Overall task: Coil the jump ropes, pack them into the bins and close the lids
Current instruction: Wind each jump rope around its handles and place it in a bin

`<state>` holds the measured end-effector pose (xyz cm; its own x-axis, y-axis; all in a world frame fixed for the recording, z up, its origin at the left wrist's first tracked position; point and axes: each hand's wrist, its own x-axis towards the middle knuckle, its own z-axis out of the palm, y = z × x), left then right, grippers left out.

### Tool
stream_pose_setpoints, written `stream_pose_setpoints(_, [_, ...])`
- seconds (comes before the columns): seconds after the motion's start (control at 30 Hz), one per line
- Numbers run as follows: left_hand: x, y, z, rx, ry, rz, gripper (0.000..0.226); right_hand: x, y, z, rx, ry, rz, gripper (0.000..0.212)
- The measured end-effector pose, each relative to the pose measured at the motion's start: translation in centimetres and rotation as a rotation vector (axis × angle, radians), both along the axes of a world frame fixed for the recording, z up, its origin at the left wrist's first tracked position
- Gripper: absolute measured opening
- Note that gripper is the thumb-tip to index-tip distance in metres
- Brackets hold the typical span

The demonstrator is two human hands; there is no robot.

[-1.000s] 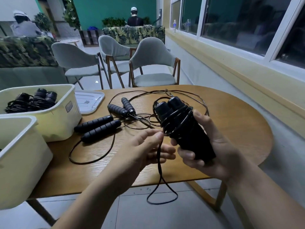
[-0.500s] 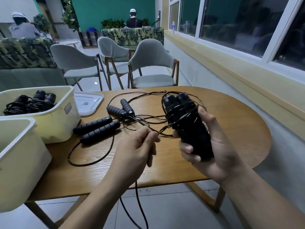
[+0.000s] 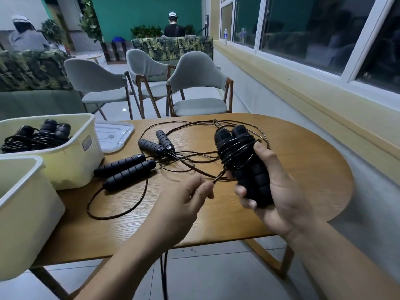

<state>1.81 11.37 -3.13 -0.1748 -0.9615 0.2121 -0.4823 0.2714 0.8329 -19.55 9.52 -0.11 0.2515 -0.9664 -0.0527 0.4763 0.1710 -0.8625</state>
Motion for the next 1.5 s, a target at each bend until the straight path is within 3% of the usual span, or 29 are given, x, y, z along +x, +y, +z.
stream_pose_setpoints(0.13, [0.1,0.6,0.8,-0.057,-0.252,-0.036,0.025,-1.0,-0.6,0.2,-0.117,0.222,-0.117,0.047])
stream_pose_setpoints(0.3, [0.5,1.7,2.1,-0.094,-0.374,-0.110,0.020,-2.2,-1.6,-0.2,-0.265,0.615,-0.185,0.040])
stream_pose_setpoints(0.47, [1.1,1.7,2.8,-0.222,-0.344,-0.132,0.012,-2.0,-1.9,-1.4,-0.367,0.965,-0.159,0.050])
stream_pose_setpoints(0.6, [1.9,1.0,2.9,-0.318,-0.232,-0.104,0.012,-0.8,-1.3,-2.5,-0.476,1.190,0.022,0.062])
stream_pose_setpoints(0.73, [2.6,0.6,2.8,-0.289,-0.082,-0.089,0.011,1.2,0.8,-2.4,-0.490,1.139,0.259,0.046])
stream_pose_setpoints(0.87, [3.2,0.1,3.0,-0.325,-0.069,-0.097,0.021,2.1,2.2,-1.6,-0.442,0.986,0.410,0.045])
stream_pose_setpoints(0.97, [3.8,0.1,3.2,-0.262,0.017,-0.110,0.017,2.0,2.7,-0.5,-0.386,0.819,0.432,0.041])
stream_pose_setpoints(1.03, [3.9,0.0,3.3,-0.236,0.064,-0.099,0.015,1.8,2.4,-0.6,-0.383,0.815,0.429,0.044])
stream_pose_setpoints(1.1, [3.8,0.0,3.4,-0.224,0.079,-0.085,0.018,1.6,2.2,-0.9,-0.407,0.833,0.455,0.033])
stream_pose_setpoints(1.27, [3.9,-0.3,3.3,-0.143,0.143,-0.099,0.028,0.9,1.9,-1.2,-0.421,0.768,0.548,0.048])
stream_pose_setpoints(1.5, [4.2,-1.2,2.2,0.017,0.281,-0.133,0.020,-0.5,1.5,-0.1,-0.448,0.689,0.555,0.055])
